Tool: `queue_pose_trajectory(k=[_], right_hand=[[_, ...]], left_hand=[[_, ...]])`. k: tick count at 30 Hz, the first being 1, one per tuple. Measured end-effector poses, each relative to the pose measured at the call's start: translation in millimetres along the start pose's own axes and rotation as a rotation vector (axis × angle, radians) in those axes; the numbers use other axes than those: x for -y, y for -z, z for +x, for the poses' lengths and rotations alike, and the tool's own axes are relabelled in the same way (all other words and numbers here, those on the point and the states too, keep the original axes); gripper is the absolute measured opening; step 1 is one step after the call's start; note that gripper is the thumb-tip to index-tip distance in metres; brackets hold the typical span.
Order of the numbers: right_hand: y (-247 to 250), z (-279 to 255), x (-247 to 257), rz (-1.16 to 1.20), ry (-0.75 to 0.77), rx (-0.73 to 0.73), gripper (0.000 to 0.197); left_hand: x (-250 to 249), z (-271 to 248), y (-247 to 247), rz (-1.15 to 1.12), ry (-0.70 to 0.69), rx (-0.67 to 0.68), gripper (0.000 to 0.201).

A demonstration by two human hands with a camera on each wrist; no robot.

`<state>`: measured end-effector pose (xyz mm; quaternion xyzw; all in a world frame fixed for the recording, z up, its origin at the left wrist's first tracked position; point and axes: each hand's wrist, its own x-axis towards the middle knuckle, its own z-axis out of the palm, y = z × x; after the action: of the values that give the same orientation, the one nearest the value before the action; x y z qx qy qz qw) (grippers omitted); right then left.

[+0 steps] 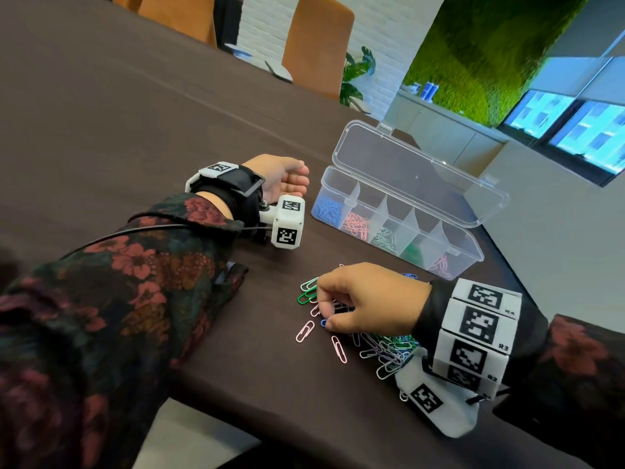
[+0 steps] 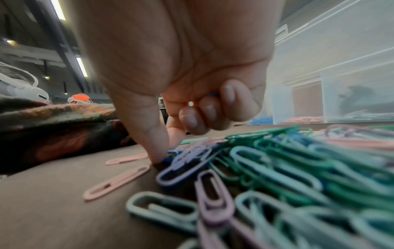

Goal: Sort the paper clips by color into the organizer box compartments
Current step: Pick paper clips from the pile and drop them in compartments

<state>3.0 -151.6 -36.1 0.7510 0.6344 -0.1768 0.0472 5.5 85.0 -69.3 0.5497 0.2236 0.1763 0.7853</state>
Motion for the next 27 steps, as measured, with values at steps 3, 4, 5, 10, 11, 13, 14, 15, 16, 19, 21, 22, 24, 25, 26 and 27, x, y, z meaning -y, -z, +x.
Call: queue_pose_trajectory(k=[3,4,5,10,11,13,14,15,16,19,21,22,24,25,26,27], right_hand=[[0.2,3.5,-4.8,0.078,-0.012,0.020,0.027],[1.1,4.5,-8.2,0.147,-0.028,0.020,0.027],[2.7,5.4,-12.2,0.246,-0.046,0.011,0.027],[15.2,11.2,-32.3,1.029,-0.190,-0.196,0.029],[19.1,12.2,-34.5,1.163,-0.217,-0.258,0.029],[29.0,14.4,-39.5,1.382,-0.271,-0.383,0.024],[35.5,15.6,-42.0,1.480,-0.287,-0.433,0.024],[42.3,17.3,-44.7,1.563,-0.301,-0.476,0.024],[50.0,19.9,-47.2,1.629,-0.318,-0.520,0.026],[74.8,31.9,-53.6,1.787,-0.328,-0.661,0.029],[90.2,41.6,-60.1,1.875,-0.287,-0.688,0.032],[96.5,45.6,-62.0,1.892,-0.274,-0.669,0.037],[105.1,52.9,-62.6,1.910,-0.255,-0.655,0.052],[107.7,55.2,-61.7,1.929,-0.246,-0.660,0.057],[109.3,56.4,-60.8,1.949,-0.232,-0.663,0.060],[109.5,56.3,-60.3,1.950,-0.204,-0.660,0.060]], left_hand=[[-0.3,-0.3,-0.6,-0.001,0.001,-0.002,0.021],[-0.2,-0.1,-0.7,0.000,0.002,-0.003,0.021],[-0.1,0.1,-0.6,0.000,0.003,-0.002,0.021],[0.3,1.4,0.6,-0.003,0.001,0.000,0.020],[0.3,1.5,0.6,-0.003,0.002,-0.001,0.020],[0.2,1.6,0.4,-0.002,0.003,0.000,0.020],[0.0,1.7,0.2,-0.002,0.003,0.001,0.020],[0.0,1.6,-0.1,-0.002,0.004,0.001,0.020],[-0.2,1.4,0.0,-0.001,0.004,-0.001,0.020],[-0.5,1.1,0.6,-0.001,0.002,-0.002,0.019],[-0.6,0.6,0.7,0.000,0.004,-0.002,0.019],[-0.8,0.1,0.7,0.000,0.005,-0.001,0.019],[-1.1,-0.8,0.6,-0.005,0.005,0.009,0.019],[-1.2,-1.1,0.7,-0.008,0.006,0.015,0.019],[-1.4,-1.4,0.8,-0.009,0.007,0.019,0.020],[-1.3,-1.4,0.8,-0.008,0.009,0.023,0.020]])
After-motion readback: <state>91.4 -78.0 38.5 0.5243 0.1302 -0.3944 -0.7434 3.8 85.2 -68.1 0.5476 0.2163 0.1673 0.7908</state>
